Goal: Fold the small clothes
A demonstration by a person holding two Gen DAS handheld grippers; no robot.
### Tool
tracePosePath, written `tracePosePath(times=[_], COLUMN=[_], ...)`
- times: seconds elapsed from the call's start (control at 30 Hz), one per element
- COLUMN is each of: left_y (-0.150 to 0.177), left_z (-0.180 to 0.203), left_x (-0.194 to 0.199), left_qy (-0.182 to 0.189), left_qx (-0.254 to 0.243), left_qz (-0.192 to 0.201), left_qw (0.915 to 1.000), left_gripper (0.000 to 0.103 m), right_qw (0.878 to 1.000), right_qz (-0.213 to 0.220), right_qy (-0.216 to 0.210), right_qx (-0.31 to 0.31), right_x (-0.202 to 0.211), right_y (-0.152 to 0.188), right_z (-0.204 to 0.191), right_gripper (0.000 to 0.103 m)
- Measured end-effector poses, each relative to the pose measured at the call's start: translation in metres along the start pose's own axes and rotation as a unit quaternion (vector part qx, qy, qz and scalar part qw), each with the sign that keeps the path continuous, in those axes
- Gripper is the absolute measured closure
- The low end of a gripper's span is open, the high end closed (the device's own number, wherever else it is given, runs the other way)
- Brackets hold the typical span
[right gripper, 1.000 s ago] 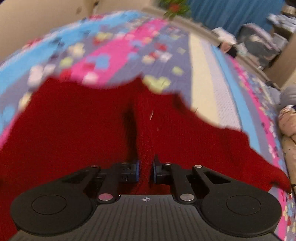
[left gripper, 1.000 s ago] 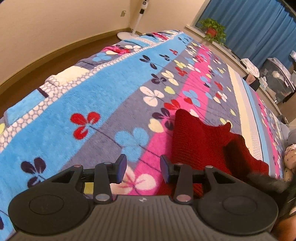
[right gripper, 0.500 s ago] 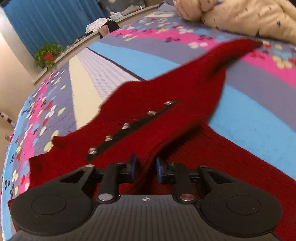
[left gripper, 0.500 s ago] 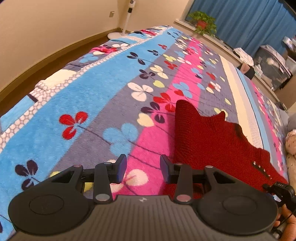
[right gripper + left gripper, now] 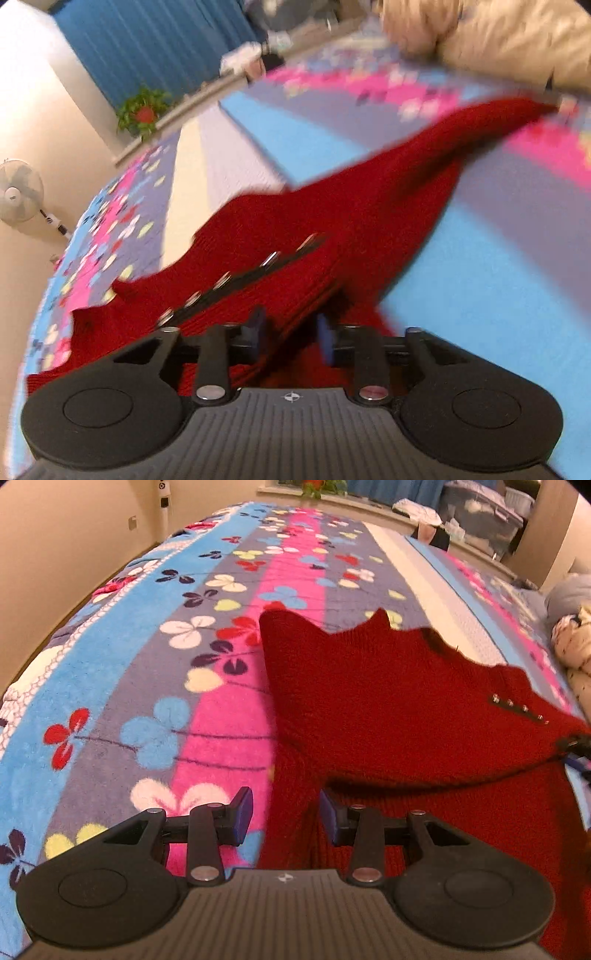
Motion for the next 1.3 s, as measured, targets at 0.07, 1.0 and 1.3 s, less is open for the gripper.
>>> tracePosePath(times=[0.07, 1.0, 1.3], left_y=[0.001, 0.02, 0.02], left_z=[0.004, 0.009, 0.009], left_x=[-0.001, -0.039, -0.039], left_qy=[-0.002, -0.037, -0.036], left_qx=[-0.012, -0.102, -0.103], left_qz=[0.004, 0.005, 0.005], left_qw=[0.9999, 0.9941, 0.994], left_gripper=[0.059, 0.045, 0.045], right_qw=[1.0, 0.994, 0.967], right_qz=[0.028, 0.078, 0.182], right_qy=[0.005, 0.079, 0.133], right_qx=[0.014, -0.015, -0.123], right_x=[0.012, -0.104, -0.036], right_y=[-0.018, -0.207, -0.164], right_z=[0.026, 0.18, 0.226], right_gripper=[0.067, 0.063, 0.061])
Point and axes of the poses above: each gripper's, at about its wrist camera, not at the fingertips, and x roughly against the way its jaws point, z to its right, y to its underside, the point moved 10 cm from there along -x, roughly the way its jaws point, and after that the axes turned 2 degrees about z, right-handed, at the moved point
